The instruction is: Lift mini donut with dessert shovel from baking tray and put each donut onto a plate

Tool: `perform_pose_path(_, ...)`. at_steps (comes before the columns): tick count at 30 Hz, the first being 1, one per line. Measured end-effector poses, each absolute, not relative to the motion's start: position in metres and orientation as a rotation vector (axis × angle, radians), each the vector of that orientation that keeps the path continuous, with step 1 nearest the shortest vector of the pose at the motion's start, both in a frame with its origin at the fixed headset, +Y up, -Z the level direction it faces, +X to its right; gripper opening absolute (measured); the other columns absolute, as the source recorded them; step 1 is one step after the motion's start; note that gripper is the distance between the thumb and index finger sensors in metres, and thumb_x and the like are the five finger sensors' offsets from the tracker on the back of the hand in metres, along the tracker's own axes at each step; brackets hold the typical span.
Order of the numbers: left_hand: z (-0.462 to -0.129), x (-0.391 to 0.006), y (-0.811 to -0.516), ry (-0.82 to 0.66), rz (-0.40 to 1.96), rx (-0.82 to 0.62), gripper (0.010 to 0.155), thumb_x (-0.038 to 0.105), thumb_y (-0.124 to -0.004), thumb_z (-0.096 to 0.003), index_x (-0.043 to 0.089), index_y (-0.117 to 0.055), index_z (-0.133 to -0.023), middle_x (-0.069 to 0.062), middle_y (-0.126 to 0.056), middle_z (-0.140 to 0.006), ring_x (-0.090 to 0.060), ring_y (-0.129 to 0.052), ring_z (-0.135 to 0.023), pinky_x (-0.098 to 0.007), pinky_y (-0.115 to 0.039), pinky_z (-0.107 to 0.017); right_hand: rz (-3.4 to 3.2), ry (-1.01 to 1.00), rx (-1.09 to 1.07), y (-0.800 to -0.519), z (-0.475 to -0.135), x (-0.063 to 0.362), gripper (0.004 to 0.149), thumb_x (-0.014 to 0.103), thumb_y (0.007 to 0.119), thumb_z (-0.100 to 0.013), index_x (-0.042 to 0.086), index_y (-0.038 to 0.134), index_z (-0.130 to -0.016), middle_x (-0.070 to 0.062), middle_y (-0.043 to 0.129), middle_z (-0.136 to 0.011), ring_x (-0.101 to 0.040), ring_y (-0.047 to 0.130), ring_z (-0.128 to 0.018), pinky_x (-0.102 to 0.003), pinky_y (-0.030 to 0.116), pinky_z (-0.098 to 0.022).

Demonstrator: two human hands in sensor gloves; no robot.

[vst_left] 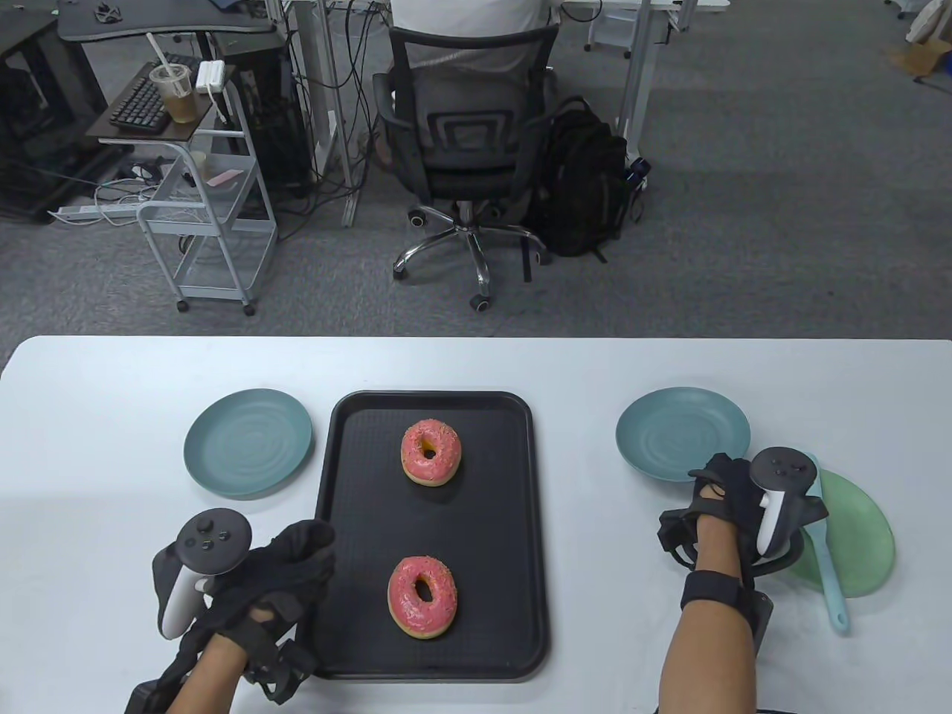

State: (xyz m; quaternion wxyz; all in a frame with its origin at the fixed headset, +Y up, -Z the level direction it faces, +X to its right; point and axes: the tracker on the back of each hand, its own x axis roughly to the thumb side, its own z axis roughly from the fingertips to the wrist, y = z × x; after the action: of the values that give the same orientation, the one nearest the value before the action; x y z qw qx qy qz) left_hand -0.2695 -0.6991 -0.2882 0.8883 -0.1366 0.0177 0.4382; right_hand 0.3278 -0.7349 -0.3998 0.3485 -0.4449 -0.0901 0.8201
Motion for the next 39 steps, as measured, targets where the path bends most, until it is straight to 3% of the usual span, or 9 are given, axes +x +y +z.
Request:
perform_pose_path(12, -0.29, -0.268, -0.702, 0.039, 0.875, -0.283, 0.053, 0.048, -0.078, -0.0439, 0.037, -0.063, -0.093, 0.003, -0.09, -0.076, -0.021, -0.104, -0.058, -0.042, -0.089, -0.046, 2.148, -0.166, -1.199, -0.754, -0.417, 0.333, 0.045, 0.044, 0.076, -0.052, 0.004, 0.09, -0.067, 0.002, 0.101, -0.024, -0.011, 0.093, -0.002, -0.038, 0.091, -0.017)
perform_pose_path(25, -0.292, -0.263, -0.706, 0.036, 0.848, -0.296, 0.054, 0.047, -0.078, -0.0438, 0.036, -0.062, -0.094, 0.002, -0.09, -0.076, -0.022, -0.104, -0.058, -0.042, -0.089, -0.046, 2.364, 0.026, -1.317, -0.772, -0.424, 0.335, 0.047, 0.045, 0.075, -0.051, 0.002, 0.093, -0.06, 0.003, 0.101, -0.019, -0.011, 0.096, 0.003, -0.038, 0.093, -0.013)
perform_pose_path(35, -0.292, -0.262, -0.708, 0.034, 0.841, -0.296, 0.054, 0.048, -0.078, -0.0439, 0.036, -0.062, -0.095, 0.002, -0.09, -0.076, -0.022, -0.104, -0.058, -0.042, -0.089, -0.046, 2.481, 0.071, -1.331, -0.769, -0.427, 0.328, 0.048, 0.048, 0.074, -0.052, 0.003, 0.09, -0.063, 0.0, 0.103, -0.023, -0.014, 0.098, -0.001, -0.04, 0.091, -0.017)
perform_pose_path(39, -0.293, -0.265, -0.709, 0.044, 0.845, -0.291, 0.054, 0.047, -0.079, -0.0436, 0.036, -0.063, -0.094, 0.002, -0.09, -0.076, -0.022, -0.104, -0.058, -0.043, -0.088, -0.046, 2.51, 0.092, -1.254, -0.763, -0.422, 0.323, 0.058, 0.054, 0.071, -0.051, 0.001, 0.089, -0.069, -0.005, 0.105, -0.028, -0.02, 0.101, -0.005, -0.044, 0.09, -0.021)
